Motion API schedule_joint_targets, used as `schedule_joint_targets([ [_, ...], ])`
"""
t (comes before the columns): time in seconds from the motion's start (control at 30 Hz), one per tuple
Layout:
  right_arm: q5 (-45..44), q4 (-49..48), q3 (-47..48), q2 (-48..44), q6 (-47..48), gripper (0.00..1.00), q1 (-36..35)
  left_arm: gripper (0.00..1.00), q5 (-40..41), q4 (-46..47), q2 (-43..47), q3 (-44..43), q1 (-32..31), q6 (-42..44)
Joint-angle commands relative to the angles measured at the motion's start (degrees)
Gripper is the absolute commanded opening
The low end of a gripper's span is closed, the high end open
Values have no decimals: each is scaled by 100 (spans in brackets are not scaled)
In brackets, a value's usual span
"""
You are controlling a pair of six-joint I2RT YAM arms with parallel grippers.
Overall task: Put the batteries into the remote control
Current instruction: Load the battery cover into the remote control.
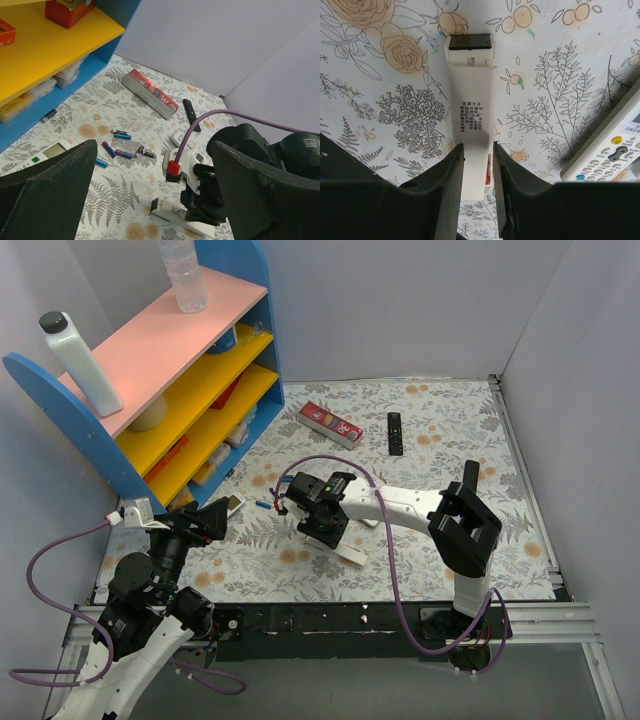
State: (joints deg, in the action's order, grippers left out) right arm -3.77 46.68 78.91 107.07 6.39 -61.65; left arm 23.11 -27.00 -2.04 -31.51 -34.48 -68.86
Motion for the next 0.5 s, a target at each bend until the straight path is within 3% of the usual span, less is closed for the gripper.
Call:
schedule_joint_targets([
  [0.0,-36,52,317,-141,-32,37,-32,98,9,-77,-121,13,-6,22],
  [0.1,-106,-132,274,-493,-261,43,-32,98,-105,-24,-182,57,-6,-13],
  [0.2,-352,-369,20,-1020,-595,56,-32,98,-316,37,-392,66,-6,-171],
  [0.33,-1036,-589,-578,-1871,-1595,68,12,98,-737,81,-1365,40,-6,-399],
  [0.47,-1371,-1027,-1682,-2654,-2545,70,179,98,-1528,362,-2535,13,-6,-532],
])
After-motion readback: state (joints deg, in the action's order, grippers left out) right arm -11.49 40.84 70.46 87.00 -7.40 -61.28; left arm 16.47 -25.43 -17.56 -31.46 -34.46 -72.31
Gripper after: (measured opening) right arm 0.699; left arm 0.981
